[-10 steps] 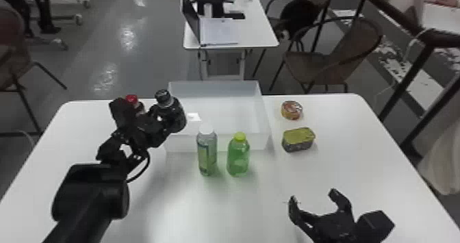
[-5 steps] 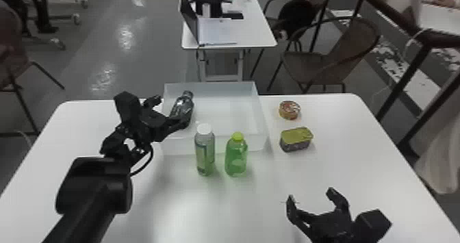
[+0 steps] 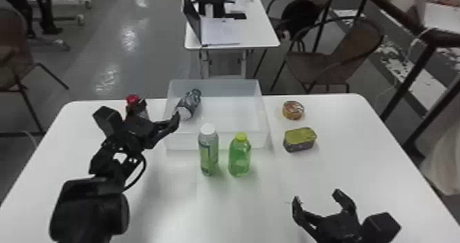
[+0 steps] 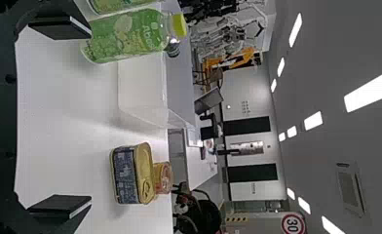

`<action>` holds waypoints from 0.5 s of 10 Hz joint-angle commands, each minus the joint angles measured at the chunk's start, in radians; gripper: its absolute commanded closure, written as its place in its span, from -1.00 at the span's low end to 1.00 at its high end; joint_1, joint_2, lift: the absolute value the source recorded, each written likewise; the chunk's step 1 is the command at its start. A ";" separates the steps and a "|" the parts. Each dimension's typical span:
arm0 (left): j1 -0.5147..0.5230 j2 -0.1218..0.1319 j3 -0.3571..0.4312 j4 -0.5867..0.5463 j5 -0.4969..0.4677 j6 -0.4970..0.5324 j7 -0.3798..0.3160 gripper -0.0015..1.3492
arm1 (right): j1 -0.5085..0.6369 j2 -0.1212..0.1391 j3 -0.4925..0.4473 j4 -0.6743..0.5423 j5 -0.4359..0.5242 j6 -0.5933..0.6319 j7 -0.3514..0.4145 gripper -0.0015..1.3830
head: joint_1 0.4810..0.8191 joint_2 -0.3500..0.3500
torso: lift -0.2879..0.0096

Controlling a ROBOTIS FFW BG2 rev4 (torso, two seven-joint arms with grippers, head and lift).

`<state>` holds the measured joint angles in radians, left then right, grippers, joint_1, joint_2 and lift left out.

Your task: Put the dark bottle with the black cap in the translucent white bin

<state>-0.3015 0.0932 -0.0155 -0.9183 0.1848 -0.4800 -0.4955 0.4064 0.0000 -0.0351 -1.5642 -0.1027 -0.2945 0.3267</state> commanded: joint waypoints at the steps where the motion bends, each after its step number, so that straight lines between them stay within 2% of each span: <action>1: 0.162 -0.007 0.046 -0.182 -0.019 0.001 0.095 -0.82 | 0.002 0.001 0.000 -0.004 0.001 0.000 0.000 -0.85 | 0.27 0.01 | 0.55; 2: 0.285 -0.010 0.071 -0.310 -0.047 0.006 0.203 -0.81 | 0.003 0.001 -0.003 -0.008 0.004 0.000 0.000 -0.85 | 0.27 0.08 | 0.55; 3: 0.375 -0.016 0.095 -0.379 -0.034 -0.015 0.244 -0.74 | 0.006 0.001 -0.011 -0.013 0.004 0.000 0.000 -0.85 | 0.27 0.16 | 0.55; 5: 0.530 -0.052 0.161 -0.479 -0.010 -0.042 0.273 -0.72 | 0.008 0.001 -0.022 -0.022 0.015 0.002 0.000 -0.86 | 0.27 0.25 | 0.55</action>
<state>0.1813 0.0532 0.1263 -1.3661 0.1721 -0.5124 -0.2244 0.4133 0.0000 -0.0525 -1.5832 -0.0916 -0.2931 0.3267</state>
